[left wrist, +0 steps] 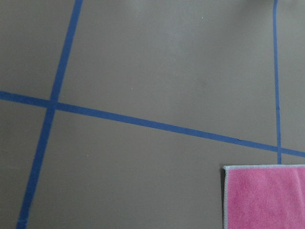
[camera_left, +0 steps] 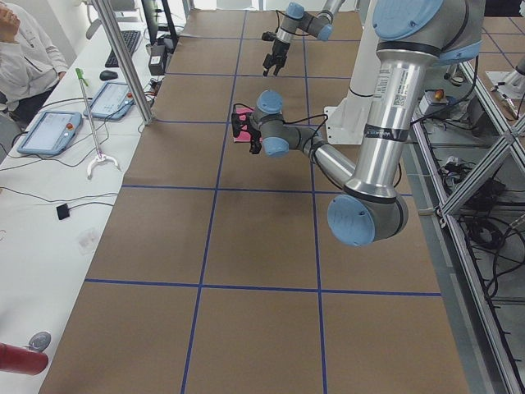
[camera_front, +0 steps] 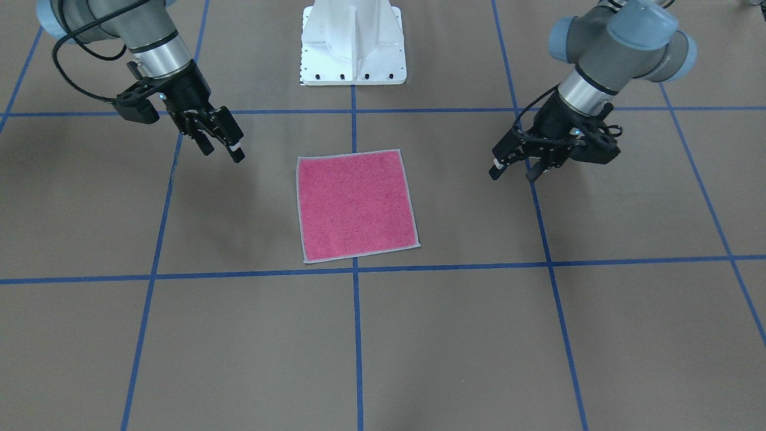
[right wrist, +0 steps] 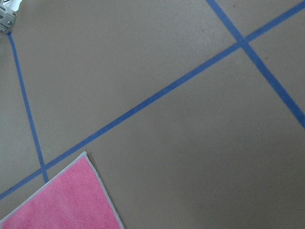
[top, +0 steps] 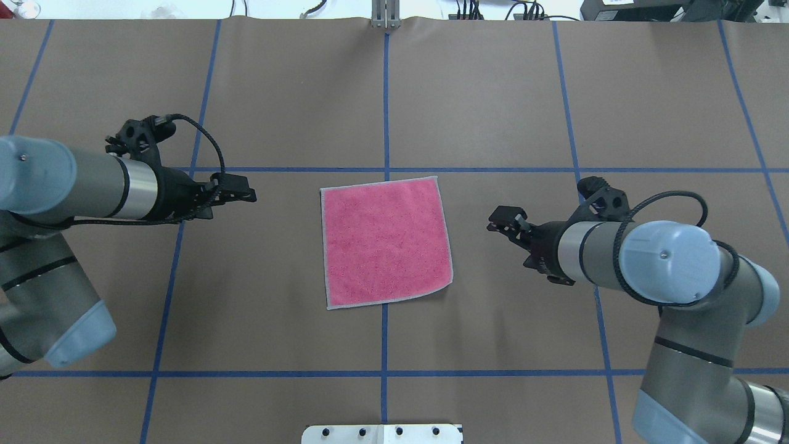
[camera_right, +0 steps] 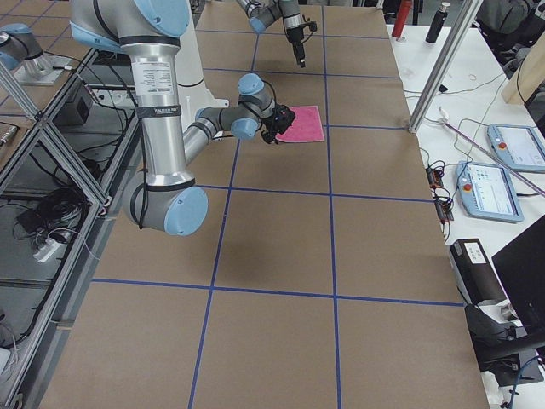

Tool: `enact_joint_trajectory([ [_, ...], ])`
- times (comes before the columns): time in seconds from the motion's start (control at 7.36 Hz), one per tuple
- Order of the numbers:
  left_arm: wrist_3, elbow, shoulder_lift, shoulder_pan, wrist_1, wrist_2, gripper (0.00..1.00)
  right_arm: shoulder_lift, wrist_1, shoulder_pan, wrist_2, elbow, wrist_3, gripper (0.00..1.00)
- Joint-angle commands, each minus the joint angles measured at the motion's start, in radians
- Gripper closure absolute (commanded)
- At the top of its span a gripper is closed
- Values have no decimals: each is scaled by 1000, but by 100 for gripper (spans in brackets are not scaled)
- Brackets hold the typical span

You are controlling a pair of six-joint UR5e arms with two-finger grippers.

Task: Fold towel twice with both arms
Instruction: 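Move both grippers toward the near corners of the pink towel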

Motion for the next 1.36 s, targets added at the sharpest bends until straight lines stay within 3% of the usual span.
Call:
enact_joint_trajectory([
  [0.0,-51,1,-31,65,0,42,0,155,-199,-111,-125,-32,108,0],
  [0.14,-62,1,-34,89,0,72,0,163,-204,-177,-202,-58,114,0],
  [0.27,-65,5,-36,123,1,121,0,172,-204,-183,-222,-70,165,3],
  [0.41,-73,5,-36,139,1,132,0,179,-195,-185,-222,-102,200,10],
  [0.54,-83,4,-37,146,1,135,0,198,-189,-187,-224,-139,208,27],
  [0.68,-83,5,-42,151,1,142,0,229,-189,-191,-222,-179,249,34],
  [0.95,-83,8,-43,157,1,148,0,217,-192,-202,-225,-192,236,36],
  [1.09,-83,8,-43,156,1,149,0,216,-192,-202,-225,-190,236,52],
  [1.22,-83,8,-43,156,1,149,0,216,-190,-200,-225,-187,236,74],
])
